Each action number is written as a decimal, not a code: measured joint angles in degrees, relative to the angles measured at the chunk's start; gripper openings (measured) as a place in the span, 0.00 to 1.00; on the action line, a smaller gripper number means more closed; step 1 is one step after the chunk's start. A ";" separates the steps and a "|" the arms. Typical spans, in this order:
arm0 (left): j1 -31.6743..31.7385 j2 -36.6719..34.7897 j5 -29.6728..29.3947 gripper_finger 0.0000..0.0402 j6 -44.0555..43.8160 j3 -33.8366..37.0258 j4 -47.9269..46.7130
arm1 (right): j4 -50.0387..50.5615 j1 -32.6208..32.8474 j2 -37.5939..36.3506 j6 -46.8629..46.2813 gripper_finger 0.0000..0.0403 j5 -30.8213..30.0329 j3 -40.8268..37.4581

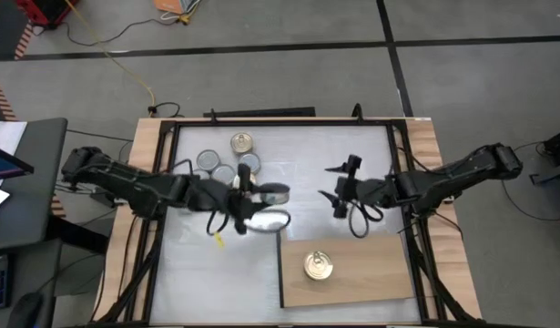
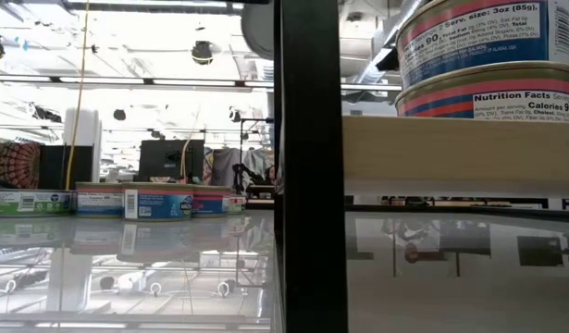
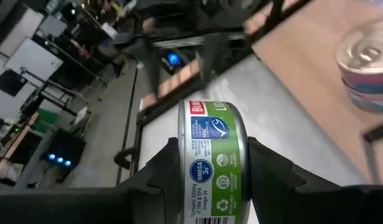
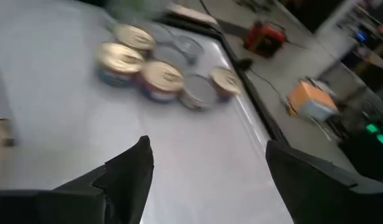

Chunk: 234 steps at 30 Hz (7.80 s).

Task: Stack canned seafood by type on shelf
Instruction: Put the green tuna can on the shelf

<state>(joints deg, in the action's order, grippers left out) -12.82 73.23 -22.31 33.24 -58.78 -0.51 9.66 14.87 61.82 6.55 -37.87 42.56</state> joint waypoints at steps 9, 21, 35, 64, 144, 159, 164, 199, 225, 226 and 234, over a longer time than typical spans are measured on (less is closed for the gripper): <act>5.32 4.70 14.31 0.33 6.20 -0.07 14.24 | -23.08 8.55 5.15 19.98 0.81 -8.14 -0.12; 6.34 12.69 20.31 0.33 10.64 -0.07 26.96 | -27.30 10.32 5.99 23.59 0.81 -8.28 -0.06; 7.58 16.74 26.60 0.45 9.12 -0.48 34.36 | -24.83 11.71 6.03 23.99 0.52 -7.91 -0.06; 0.35 19.79 3.19 0.54 -0.01 -8.92 27.50 | 1.97 26.98 -8.72 11.66 0.42 -14.86 0.01; -7.10 57.70 7.14 0.33 12.58 -59.13 -3.34 | 18.17 25.91 -29.23 -21.75 0.74 -33.56 3.57; -6.55 57.39 21.68 0.33 32.02 -59.40 3.08 | 16.45 23.96 -28.52 -21.58 0.74 -33.46 3.55; -4.02 57.44 26.34 0.33 35.57 -59.10 6.47 | 15.97 23.97 -28.52 -21.58 0.74 -33.14 3.55; 9.35 67.75 45.63 0.33 69.00 -59.04 11.07 | 14.33 24.64 -28.88 -15.95 0.74 -32.34 3.53; 9.07 72.26 56.87 0.46 64.58 -59.17 12.48 | 15.64 24.68 -28.83 -16.16 0.74 -32.37 3.53; 9.05 72.26 56.97 0.49 64.49 -59.17 12.53 | 15.63 24.68 -28.83 -16.16 0.74 -32.37 3.53; 9.32 72.26 54.63 0.58 64.48 -59.17 12.85 | 15.60 24.68 -28.83 -16.62 0.74 -32.39 3.53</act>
<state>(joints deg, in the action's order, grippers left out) -3.50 145.49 32.31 97.72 -117.95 12.33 25.26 39.55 32.99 -10.07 -70.26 46.09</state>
